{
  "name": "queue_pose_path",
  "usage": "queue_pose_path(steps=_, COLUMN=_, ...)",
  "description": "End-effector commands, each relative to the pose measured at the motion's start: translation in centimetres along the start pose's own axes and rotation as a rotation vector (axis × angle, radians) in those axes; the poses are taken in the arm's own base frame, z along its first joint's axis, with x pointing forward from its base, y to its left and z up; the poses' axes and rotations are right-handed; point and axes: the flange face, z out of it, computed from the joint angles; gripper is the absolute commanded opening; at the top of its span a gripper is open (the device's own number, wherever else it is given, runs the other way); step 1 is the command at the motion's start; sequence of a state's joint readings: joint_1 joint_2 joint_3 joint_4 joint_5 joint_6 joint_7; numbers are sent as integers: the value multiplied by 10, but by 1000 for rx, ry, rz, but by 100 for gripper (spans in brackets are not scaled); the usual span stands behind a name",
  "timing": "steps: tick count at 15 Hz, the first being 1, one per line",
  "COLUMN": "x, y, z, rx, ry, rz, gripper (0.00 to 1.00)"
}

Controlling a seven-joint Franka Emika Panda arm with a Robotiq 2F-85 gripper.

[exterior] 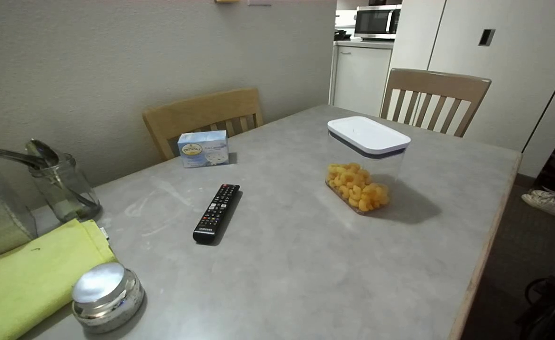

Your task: Press the button on the lid then put the lid on the table

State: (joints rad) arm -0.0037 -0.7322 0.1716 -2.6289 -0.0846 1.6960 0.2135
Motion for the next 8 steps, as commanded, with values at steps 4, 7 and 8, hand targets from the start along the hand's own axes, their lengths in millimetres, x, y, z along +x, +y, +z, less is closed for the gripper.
queue_pose_path(steps=4, x=37, y=-5, z=-2, rx=48, ry=170, rz=92, gripper=100)
queue_pose_path(steps=7, x=55, y=-5, z=-2, rx=69, ry=250, rz=144, gripper=100)
queue_pose_path(steps=8, x=62, y=-4, z=-1, rx=71, ry=272, rz=163, gripper=100)
